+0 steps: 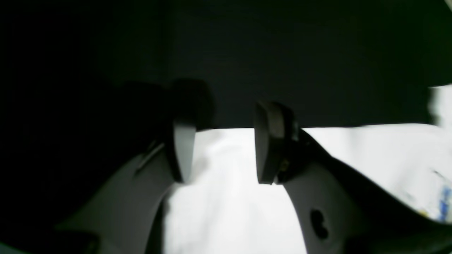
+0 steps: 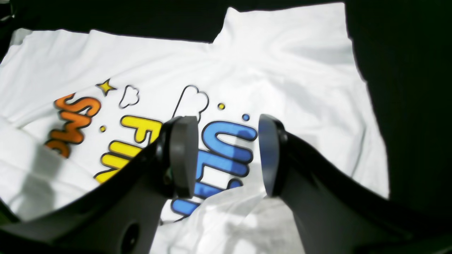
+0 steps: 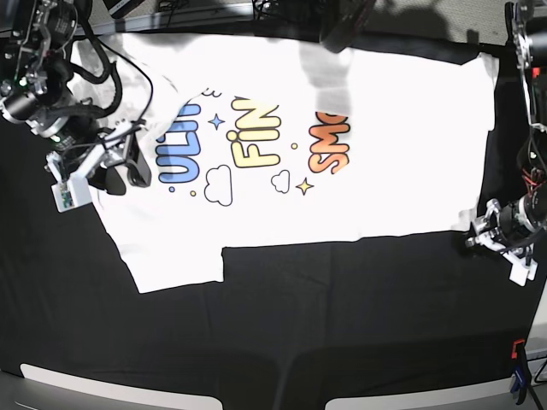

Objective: Layout the t-shirt on the table in an organized manner, then fold the t-shirt properly
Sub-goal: 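Move both grippers to the shirt's side edges and grasp them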

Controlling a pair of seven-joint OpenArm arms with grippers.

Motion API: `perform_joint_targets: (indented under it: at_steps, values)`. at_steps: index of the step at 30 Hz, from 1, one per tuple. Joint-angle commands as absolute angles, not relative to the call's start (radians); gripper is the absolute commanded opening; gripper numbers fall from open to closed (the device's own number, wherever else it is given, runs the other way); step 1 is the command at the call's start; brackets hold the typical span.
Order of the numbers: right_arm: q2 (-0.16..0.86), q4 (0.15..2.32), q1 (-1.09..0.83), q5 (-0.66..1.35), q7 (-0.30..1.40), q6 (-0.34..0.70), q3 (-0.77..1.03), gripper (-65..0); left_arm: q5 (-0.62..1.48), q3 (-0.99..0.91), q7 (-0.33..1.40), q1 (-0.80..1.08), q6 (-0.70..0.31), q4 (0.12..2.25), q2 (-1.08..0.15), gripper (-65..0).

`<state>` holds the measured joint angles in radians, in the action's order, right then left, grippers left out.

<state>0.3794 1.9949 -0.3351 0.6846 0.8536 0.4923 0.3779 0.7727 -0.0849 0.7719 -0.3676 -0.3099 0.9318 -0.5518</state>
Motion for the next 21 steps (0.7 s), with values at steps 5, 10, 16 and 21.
perform_joint_targets:
  at_steps: [5,10,16,21]
  values:
    - [0.391,1.953,-0.327,0.826,0.899,0.535,0.408,-38.1,0.733,-0.093,0.742,-0.419,-0.314,0.878,-0.575,-39.8]
    - [0.391,1.85,-0.281,0.957,0.971,0.596,0.408,-38.1,0.733,-0.093,0.766,-0.418,-0.315,0.878,-0.574,-39.8]
    - [0.391,1.679,-0.087,1.114,1.162,0.596,0.408,-38.1,0.727,-0.093,0.788,-0.418,-0.315,0.878,-0.574,-39.8]
    - [0.393,1.468,0.086,1.327,1.396,0.596,0.408,-38.1,0.64,-0.093,0.762,-0.418,-0.315,0.878,-0.574,-39.8]
